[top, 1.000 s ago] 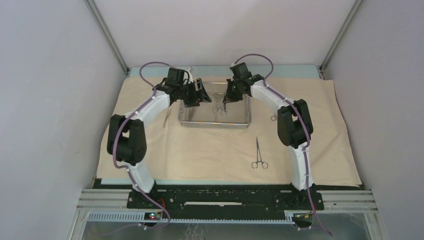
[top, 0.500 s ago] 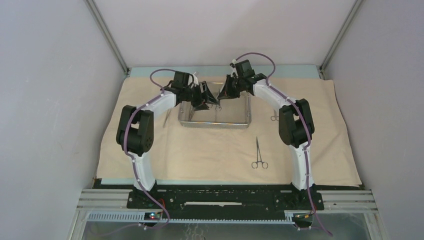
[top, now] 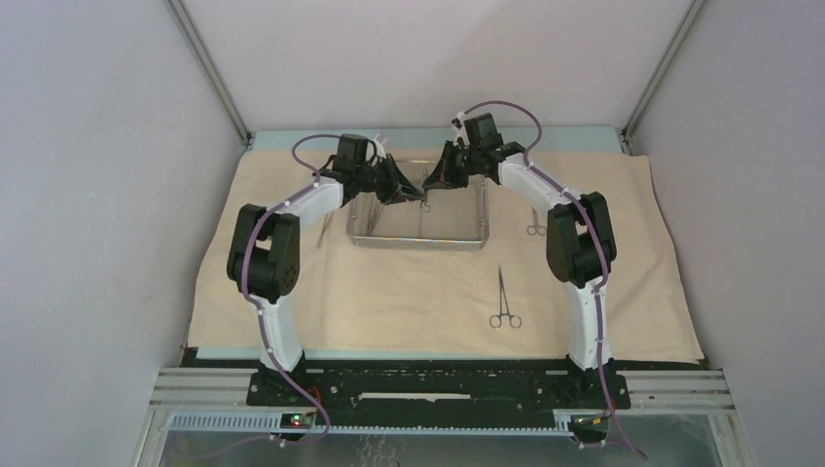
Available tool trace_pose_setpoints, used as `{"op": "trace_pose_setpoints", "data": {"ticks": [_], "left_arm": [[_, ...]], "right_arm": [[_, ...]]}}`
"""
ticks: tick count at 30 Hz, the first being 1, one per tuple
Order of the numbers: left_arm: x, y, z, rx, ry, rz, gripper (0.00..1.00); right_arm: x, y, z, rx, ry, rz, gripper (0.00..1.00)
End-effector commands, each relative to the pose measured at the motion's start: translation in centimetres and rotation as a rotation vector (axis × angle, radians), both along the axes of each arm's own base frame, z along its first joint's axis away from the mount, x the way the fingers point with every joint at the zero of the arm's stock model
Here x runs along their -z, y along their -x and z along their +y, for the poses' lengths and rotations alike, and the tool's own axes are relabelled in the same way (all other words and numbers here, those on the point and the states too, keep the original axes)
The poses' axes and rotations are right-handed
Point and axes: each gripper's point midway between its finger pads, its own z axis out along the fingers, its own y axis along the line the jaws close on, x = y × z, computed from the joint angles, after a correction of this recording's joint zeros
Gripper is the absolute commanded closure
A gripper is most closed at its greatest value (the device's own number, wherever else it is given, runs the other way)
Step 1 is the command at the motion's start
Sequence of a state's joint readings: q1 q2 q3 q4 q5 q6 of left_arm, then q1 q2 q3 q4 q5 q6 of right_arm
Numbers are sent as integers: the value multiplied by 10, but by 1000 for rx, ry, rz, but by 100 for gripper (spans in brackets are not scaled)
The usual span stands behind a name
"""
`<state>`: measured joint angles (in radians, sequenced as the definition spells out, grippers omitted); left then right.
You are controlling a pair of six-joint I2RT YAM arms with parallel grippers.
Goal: Open and lay out the surgical kit
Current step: Pick up the medical item from the container, then place the medical item in the container.
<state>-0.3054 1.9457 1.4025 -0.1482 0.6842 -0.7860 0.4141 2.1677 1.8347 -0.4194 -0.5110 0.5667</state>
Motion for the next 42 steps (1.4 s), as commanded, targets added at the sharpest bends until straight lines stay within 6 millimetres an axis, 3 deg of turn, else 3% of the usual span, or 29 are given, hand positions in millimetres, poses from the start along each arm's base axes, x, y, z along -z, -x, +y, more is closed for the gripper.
{"op": "trace_pose_setpoints", "data": {"ticks": [1,8,27,34,42], "left_arm": [[-32,-2,-4,9,60,-65,100],[-51,-6,19,-36,54,-117,100],[-61,-2,63,-73,-5,-187,100],[-65,1,66,-66,-14,-210,100],[-68,4,67,-68,-1,-226,100]], "right_arm": [[-40,-1,-5,4,-45,-85,100],[-26,-5,-22,44,43,-99,100],[21,-3,-40,31,215,-96,97],[38,1,-48,43,273,-84,86],[33,5,-47,43,279,-94,59]]}}
